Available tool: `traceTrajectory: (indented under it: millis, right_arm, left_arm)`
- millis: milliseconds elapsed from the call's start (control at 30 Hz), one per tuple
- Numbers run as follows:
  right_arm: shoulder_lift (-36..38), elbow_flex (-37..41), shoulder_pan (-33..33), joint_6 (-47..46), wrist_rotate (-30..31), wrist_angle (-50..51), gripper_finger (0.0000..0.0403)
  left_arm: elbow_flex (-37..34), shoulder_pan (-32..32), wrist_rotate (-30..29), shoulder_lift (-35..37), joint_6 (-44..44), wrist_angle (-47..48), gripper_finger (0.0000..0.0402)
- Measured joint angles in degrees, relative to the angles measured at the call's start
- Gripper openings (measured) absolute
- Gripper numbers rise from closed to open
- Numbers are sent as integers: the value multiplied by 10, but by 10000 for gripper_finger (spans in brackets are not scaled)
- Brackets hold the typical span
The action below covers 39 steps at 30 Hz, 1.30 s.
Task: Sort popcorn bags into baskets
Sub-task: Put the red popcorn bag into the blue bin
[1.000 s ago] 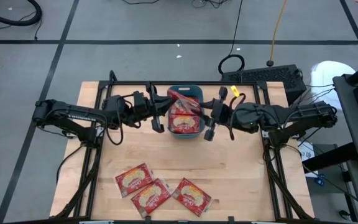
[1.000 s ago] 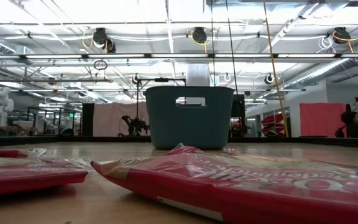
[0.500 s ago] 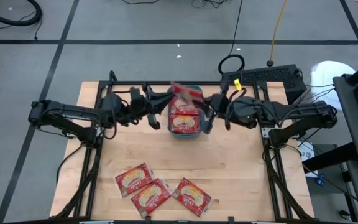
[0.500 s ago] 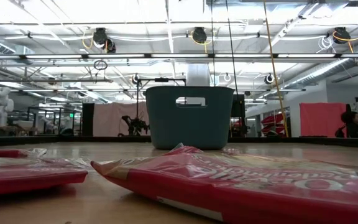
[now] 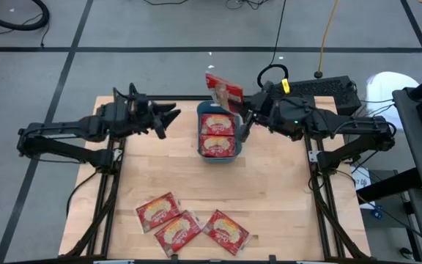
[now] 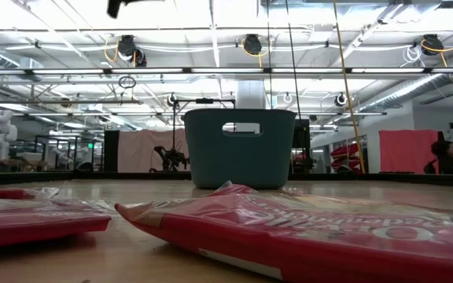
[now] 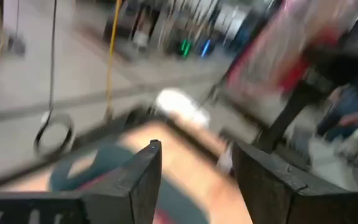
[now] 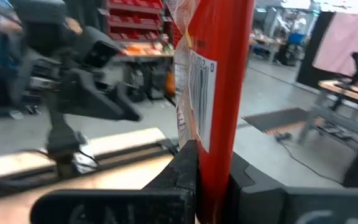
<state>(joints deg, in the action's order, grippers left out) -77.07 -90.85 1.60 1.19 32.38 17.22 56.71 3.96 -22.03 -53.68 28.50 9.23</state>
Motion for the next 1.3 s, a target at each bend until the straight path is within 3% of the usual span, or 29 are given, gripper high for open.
traceTrajectory:
  millis: [267,467,767,933,1300]
  right_arm:
    - [-64,-82,-6,31,14,72,15]
    - [-115,-122,-17,56,6,129,15]
    - [-156,-134,-59,71,2,219,15]
    - [-172,-134,-95,87,-56,233,15]
    - [-233,-134,-142,107,-114,297,16]
  left_arm:
    - [0,22,133,20,57,222,168]
    - [0,22,220,7,65,274,151]
    - [0,15,225,7,54,315,147]
    - [0,18,222,7,52,313,147]
    - [0,18,194,4,34,317,147]
